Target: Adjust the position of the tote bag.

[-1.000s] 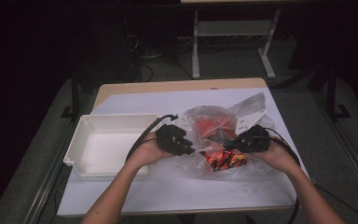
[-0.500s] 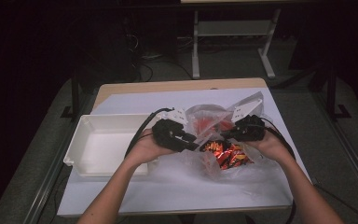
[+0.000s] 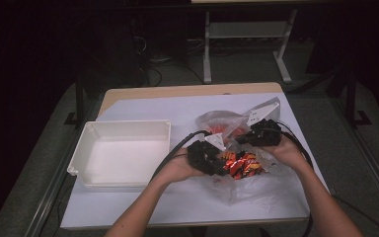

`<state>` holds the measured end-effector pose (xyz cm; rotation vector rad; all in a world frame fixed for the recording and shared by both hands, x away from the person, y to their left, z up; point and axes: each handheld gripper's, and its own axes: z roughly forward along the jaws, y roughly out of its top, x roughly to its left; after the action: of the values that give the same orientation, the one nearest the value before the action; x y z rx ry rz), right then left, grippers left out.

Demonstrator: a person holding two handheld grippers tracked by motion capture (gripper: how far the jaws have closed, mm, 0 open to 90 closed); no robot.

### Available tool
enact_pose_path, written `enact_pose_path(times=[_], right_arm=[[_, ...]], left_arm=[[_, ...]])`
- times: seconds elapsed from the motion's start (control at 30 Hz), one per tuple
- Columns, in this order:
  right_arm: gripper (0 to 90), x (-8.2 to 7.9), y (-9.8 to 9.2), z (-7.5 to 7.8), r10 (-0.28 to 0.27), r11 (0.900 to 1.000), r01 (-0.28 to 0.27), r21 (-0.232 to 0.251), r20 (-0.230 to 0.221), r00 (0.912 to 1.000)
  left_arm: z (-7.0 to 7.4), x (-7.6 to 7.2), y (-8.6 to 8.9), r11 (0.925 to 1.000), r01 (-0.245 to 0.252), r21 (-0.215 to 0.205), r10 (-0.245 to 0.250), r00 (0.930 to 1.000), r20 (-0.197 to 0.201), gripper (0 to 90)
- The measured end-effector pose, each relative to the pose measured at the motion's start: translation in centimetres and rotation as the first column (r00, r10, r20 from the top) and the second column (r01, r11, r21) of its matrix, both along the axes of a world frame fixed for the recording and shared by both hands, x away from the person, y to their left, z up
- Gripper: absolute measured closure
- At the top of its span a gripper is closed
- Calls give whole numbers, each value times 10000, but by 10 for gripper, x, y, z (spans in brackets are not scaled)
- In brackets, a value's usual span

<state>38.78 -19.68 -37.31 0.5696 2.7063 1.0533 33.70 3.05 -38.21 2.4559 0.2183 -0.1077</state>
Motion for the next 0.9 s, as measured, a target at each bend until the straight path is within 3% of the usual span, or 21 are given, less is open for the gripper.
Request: enact_pose_path(times=[0.23, 0.33, 0.47, 0.6, 0.77, 0.9], right_arm=[[886, 5, -8, -5, -354, 9992, 353, -209, -11, 9994], [805, 4, -10, -5, -386, 9992, 385, -90, -190, 9991], [713, -5, -12, 3, -113, 9998, 114, 146, -75, 9999], [666, -20, -18, 16, 241, 9971, -244, 726, 54, 9997], [710, -38, -22, 27, 903, 9899, -899, 1098, 12, 9959], [763, -52, -20, 28, 1441, 9867, -1433, 764, -56, 9895]], left_arm=[[-13, 5, 9, 9986, -462, 247, 465, 9989, -114, 674], [-15, 5, 11, 9983, -536, 219, 537, 9985, -76, 674], [-16, 4, 14, 9984, -556, 136, 556, 9984, 38, 674], [-17, 1, 16, 9975, -703, -30, 703, 9975, 44, 673], [-14, -2, 14, 9976, -686, -83, 687, 9976, 46, 674], [-15, -1, 14, 9976, -695, -26, 695, 9975, 85, 674]])
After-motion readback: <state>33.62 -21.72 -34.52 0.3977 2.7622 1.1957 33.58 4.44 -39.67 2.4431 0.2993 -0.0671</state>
